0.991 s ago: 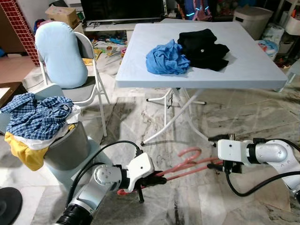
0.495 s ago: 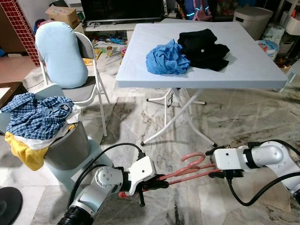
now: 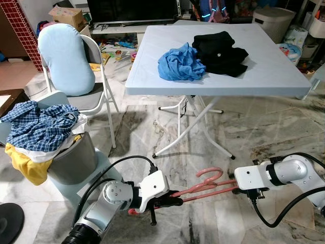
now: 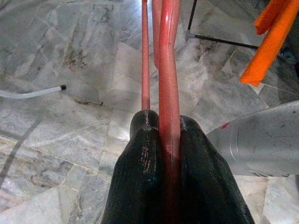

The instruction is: Hang hanger

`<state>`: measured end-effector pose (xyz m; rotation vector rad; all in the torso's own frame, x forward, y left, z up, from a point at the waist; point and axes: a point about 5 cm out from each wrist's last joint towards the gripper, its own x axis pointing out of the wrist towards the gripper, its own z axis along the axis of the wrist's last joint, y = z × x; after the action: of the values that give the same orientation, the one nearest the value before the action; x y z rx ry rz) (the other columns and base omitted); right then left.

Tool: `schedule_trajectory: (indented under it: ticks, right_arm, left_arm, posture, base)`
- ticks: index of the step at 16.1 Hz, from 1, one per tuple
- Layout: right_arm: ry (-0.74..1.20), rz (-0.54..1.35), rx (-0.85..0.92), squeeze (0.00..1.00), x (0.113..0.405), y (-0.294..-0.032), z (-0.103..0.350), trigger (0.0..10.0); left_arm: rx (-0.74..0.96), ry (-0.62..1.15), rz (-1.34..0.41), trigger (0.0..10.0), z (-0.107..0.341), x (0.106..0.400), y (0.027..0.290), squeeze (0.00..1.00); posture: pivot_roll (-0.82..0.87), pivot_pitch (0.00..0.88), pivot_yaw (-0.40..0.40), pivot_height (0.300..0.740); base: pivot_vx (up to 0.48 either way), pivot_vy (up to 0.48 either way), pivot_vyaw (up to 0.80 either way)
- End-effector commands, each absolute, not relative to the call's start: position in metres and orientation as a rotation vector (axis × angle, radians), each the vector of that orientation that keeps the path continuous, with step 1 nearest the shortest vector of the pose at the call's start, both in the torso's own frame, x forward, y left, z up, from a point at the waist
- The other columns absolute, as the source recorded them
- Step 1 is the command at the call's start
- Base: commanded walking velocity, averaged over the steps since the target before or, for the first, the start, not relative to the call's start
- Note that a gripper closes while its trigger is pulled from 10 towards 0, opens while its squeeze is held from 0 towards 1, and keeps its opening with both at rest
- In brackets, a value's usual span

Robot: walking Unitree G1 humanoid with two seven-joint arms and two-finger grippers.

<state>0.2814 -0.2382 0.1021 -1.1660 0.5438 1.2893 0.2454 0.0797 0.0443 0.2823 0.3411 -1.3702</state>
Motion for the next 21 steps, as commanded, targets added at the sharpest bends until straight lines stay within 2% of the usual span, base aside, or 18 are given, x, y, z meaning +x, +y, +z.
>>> schedule_trajectory:
  ticks: [1, 12, 17, 18, 21]
  right_arm:
    - [0.531, 1.301, -1.179, 0.0, 0.284, -0.236, 0.105, 0.0]
    - [0.529, 1.311, -1.157, 0.0, 0.283, -0.233, 0.103, 0.0]
    - [0.504, 1.295, -1.161, 0.0, 0.287, -0.23, 0.106, 0.0]
    - [0.504, 1.294, -1.159, 0.0, 0.288, -0.229, 0.106, 0.0]
    - [0.502, 1.208, -1.196, 0.0, 0.296, -0.232, 0.102, 0.0]
  left_arm:
    - [0.308, 0.317, -1.395, 10.0, 0.048, 0.244, 0.077, 0.0]
    - [0.304, 0.319, -1.402, 10.0, 0.047, 0.243, 0.075, 0.0]
    - [0.36, 0.325, -1.369, 10.0, 0.045, 0.248, 0.08, 0.0]
    - [0.345, 0.326, -1.316, 10.0, 0.044, 0.252, 0.082, 1.0]
    - [0.346, 0.281, -1.232, 10.0, 0.049, 0.261, 0.085, 1.0]
  posture:
    - [-0.09, 0.028, 0.054, 0.74]
    - [-0.09, 0.025, 0.049, 0.74]
    - [-0.09, 0.019, 0.044, 0.74]
    - [-0.09, 0.018, 0.043, 0.74]
    - [-0.07, 0.01, 0.038, 0.74]
  base:
    - [0.0, 0.0, 0.0]
    - [0.0, 0.0, 0.0]
    - [0.0, 0.0, 0.0]
    - [0.0, 0.0, 0.0]
    - [0.0, 0.0, 0.0]
